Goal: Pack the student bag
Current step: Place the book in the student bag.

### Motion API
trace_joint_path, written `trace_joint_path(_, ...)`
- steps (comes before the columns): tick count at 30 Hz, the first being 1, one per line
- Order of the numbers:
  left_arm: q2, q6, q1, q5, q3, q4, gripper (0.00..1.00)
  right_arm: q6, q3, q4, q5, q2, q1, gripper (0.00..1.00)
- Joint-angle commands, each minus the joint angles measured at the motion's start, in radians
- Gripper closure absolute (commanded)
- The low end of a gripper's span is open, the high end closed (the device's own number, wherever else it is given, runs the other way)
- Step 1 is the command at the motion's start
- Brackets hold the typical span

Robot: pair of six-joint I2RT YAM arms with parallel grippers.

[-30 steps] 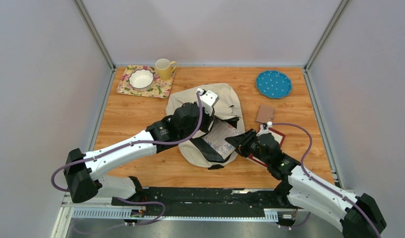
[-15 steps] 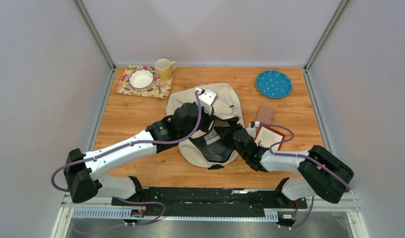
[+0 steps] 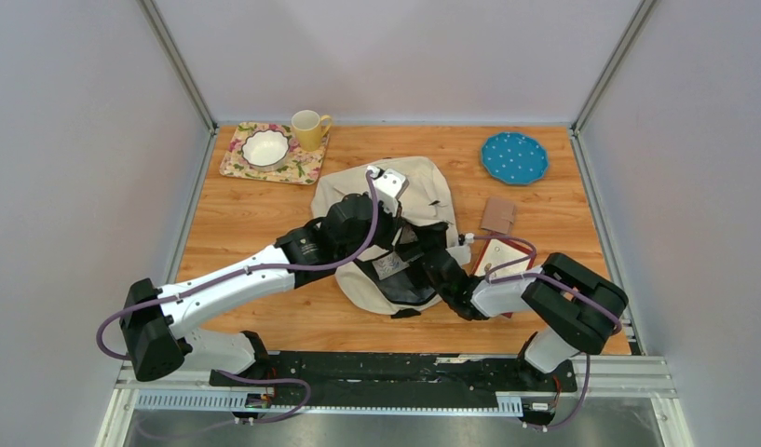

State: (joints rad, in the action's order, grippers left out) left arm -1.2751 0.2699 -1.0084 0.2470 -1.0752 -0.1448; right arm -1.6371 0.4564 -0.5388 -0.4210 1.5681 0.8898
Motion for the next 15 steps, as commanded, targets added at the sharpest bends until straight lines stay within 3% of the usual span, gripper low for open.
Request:
trace_joint_path(1,0.036,0.015,-0.007,-0.023,-0.009,0.08,1.0,0.112,-0.045,-0.145,0.178,0.0,-0.041,0.33)
trace_joint_path(3,0.042,0.011,-0.007,-0.026,-0.006,0.074,1.0,0.167,-0.059,-0.168,0.22,-0.022,-0.041,0.16)
trace_joint_path(7,0.054,0.009,-0.006,-0.022,0.004,0.071,1.0,0.227,-0.062,-0.064,0.243,-0.085,-0.042,0.11)
trace_joint_path(11,0.068,0.011,-0.004,-0.018,0.024,0.08,1.0,0.221,-0.059,-0.021,0.237,-0.108,-0.042,0.16)
trace_joint_path(15,0.072,0.015,-0.002,-0.023,0.031,0.079,1.0,0.2,-0.033,-0.021,0.245,-0.096,-0.042,0.35)
